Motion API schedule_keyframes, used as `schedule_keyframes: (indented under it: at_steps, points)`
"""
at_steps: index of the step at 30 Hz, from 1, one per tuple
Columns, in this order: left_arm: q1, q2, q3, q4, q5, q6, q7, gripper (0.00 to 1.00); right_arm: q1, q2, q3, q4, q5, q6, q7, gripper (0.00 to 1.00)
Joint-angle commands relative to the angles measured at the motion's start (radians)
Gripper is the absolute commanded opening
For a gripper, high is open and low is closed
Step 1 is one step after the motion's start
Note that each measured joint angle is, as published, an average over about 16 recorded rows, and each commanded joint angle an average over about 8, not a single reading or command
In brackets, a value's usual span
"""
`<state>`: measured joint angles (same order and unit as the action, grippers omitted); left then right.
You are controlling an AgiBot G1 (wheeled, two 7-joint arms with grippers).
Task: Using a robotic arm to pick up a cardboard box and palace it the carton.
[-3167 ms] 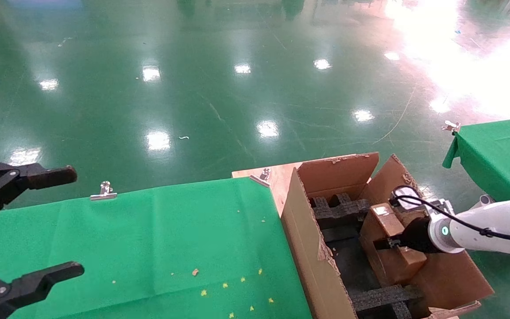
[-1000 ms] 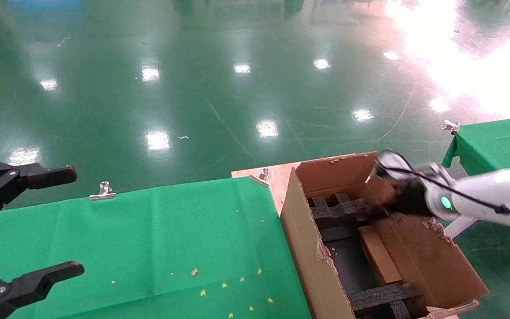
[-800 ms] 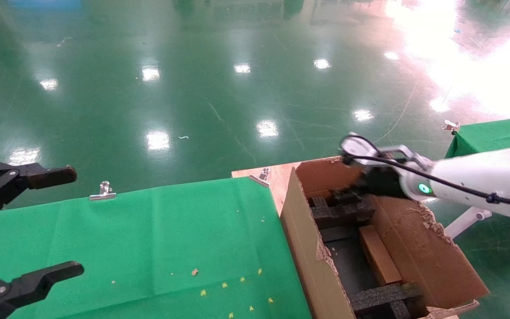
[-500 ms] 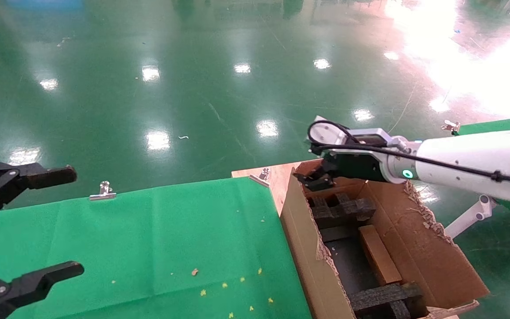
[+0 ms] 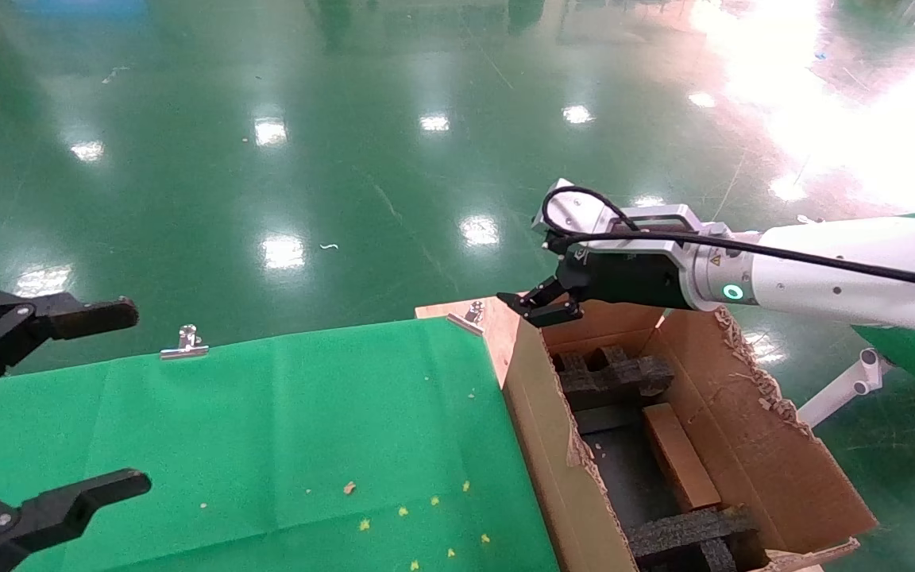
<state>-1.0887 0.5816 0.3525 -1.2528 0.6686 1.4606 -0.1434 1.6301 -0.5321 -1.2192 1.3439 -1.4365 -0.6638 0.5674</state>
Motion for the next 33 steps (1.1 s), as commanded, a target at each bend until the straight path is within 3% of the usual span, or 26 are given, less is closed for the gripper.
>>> schedule_keyframes:
  at_steps: [1,9,33]
  points:
    - [0.0,0.0,0.0,0.0,0.0,0.0,0.0,1.0,0.0,0.0,-0.003,-0.002,-0.009,0.001,0.008,1.0]
    - [0.0,0.0,0.0,0.0,0.0,0.0,0.0,1.0,-0.039,-0.005,0.059,-0.006,0.033,-0.056,-0.014,1.0]
    - [0.0,0.0,0.0,0.0,0.0,0.0,0.0,1.0,-0.273,-0.039,0.458,-0.031,0.339,-0.408,-0.18,1.0]
